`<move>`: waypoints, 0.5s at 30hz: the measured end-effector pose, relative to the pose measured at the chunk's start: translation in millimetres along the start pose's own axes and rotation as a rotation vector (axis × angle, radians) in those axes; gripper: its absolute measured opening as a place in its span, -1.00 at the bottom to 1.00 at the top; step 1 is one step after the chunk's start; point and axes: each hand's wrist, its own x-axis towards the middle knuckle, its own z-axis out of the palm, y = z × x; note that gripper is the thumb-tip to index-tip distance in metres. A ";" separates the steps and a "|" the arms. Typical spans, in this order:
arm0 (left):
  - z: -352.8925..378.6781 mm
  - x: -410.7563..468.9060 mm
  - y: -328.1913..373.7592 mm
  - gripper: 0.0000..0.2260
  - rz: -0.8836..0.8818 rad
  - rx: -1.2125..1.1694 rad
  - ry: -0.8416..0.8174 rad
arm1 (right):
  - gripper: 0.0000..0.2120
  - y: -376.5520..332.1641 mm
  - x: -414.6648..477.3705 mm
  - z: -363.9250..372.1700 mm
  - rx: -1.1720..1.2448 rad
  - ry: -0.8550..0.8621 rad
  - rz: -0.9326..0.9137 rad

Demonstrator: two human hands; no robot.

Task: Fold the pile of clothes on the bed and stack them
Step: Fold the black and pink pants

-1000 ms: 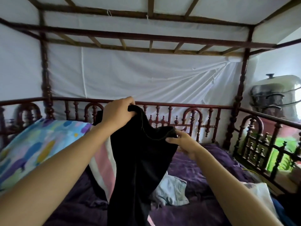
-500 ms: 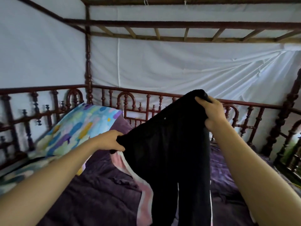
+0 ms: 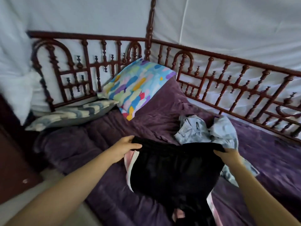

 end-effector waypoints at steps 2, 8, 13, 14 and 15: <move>-14.2 -5.3 -21.4 -0.84 -0.075 0.160 -0.004 | -0.84 9.2 0.3 30.8 -0.143 -0.080 0.028; -69.0 5.7 -58.2 -0.90 -0.275 0.428 -0.090 | -0.82 -23.8 6.8 105.9 -0.266 -0.224 0.100; -148.3 42.6 -54.4 -0.69 -0.243 0.231 -0.058 | -0.88 -102.5 20.4 173.2 -0.409 -0.186 -0.146; -170.2 53.7 -49.4 -0.73 -0.217 0.159 -0.017 | -0.85 -126.9 24.6 191.0 -0.373 -0.170 -0.176; -193.6 63.0 -42.6 -0.81 -0.192 0.082 0.040 | -0.83 -154.0 29.9 211.2 -0.331 -0.159 -0.210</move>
